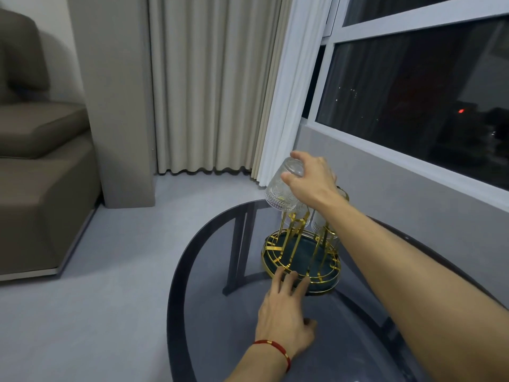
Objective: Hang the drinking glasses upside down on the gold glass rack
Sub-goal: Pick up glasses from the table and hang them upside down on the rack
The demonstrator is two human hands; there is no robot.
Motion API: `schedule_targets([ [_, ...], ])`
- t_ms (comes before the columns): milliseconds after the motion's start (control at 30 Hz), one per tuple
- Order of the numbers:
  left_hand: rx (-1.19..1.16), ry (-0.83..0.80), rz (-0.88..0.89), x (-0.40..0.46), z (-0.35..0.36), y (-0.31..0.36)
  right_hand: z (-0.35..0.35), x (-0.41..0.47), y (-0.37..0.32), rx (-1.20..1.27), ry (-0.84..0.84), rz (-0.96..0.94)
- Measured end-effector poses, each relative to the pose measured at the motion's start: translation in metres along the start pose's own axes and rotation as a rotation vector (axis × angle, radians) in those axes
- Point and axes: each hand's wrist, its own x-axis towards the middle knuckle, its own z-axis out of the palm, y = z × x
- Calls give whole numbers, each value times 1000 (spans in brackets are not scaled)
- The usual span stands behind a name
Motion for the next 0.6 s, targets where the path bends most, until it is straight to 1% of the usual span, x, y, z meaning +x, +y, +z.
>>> schedule_targets([
  [367, -13, 26, 5, 1, -3, 0, 31, 5, 16, -277, -111, -48],
  [600, -9, 12, -4, 0, -5, 1, 36, 5, 16, -528, -205, -67],
])
